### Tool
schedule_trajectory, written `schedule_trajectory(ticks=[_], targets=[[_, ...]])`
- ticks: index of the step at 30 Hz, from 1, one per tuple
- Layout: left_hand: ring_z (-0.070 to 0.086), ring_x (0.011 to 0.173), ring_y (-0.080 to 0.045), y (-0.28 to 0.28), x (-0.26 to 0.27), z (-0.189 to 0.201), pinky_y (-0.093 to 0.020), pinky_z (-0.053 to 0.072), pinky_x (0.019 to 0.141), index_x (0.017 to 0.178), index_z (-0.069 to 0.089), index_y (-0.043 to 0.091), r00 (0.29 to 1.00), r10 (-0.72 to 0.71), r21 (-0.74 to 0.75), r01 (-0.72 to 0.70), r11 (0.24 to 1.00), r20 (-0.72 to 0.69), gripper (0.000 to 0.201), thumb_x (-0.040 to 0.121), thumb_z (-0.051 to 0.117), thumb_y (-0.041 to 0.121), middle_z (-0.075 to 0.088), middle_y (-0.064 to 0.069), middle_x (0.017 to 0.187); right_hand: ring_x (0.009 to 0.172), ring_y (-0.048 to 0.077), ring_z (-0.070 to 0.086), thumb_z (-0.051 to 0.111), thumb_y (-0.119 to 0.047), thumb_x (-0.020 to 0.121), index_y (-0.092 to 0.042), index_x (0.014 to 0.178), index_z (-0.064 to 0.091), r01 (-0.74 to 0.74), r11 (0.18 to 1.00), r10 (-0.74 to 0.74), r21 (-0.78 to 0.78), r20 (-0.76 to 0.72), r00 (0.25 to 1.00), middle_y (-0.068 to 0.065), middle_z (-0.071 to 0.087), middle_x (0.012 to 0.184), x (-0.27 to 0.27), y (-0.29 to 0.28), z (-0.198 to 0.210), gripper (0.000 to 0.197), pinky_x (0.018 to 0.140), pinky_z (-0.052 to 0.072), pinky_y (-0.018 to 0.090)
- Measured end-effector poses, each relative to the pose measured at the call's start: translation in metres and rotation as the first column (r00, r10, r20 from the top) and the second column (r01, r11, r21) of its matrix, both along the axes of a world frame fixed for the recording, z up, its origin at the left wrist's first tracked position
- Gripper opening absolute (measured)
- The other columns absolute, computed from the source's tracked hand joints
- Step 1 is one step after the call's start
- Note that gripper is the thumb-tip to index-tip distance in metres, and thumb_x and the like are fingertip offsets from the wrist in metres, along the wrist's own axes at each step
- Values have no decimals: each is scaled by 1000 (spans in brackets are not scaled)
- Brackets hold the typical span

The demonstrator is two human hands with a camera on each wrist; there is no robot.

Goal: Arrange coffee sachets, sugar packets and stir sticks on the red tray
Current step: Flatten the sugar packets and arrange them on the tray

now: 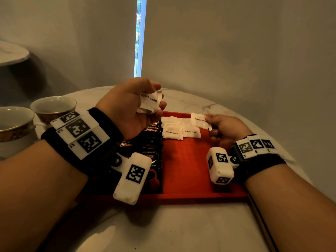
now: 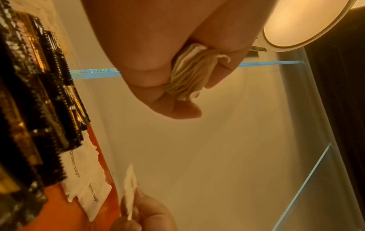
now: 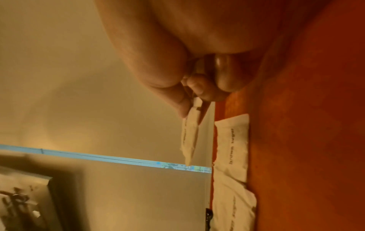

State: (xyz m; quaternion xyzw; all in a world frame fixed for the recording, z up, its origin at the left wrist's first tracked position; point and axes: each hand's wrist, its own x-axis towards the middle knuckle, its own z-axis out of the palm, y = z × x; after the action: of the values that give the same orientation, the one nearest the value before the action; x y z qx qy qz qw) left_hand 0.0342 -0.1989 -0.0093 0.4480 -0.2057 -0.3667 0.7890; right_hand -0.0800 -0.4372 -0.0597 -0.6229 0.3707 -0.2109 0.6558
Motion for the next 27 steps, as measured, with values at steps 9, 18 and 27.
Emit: schedule_trajectory(ticks=[9,18,27], targets=[[64,72,-24,-1,-1,-2,-27,53,58,96,62,7,1000,-13,-30,12,999,-12,23,79,48,12,53,-18,107,43,5,36,53,-8,99,-6,116,68,-118,993,114,-19,-144,983,3,69,72,2,-1,-10,24,39,28,20],[62,74,-23,-1,-1,-2,-27,53,58,95,60,7,1000,-15,-26,15,1000,3,22,90,39,10,54,-16,104,44,6,41,55,-9,99,-8,117,69,-146,989,135,-38,-200,971,6,71,78,4,-1,-10,23,37,32,20],[61,77,-24,0,0,0,-27,54,59,97,60,7,1000,-17,-33,17,999,2,23,90,38,9,54,-17,105,47,9,46,56,-4,98,-6,112,70,-119,991,104,-64,-192,976,14,70,94,3,5,-8,19,36,34,19]])
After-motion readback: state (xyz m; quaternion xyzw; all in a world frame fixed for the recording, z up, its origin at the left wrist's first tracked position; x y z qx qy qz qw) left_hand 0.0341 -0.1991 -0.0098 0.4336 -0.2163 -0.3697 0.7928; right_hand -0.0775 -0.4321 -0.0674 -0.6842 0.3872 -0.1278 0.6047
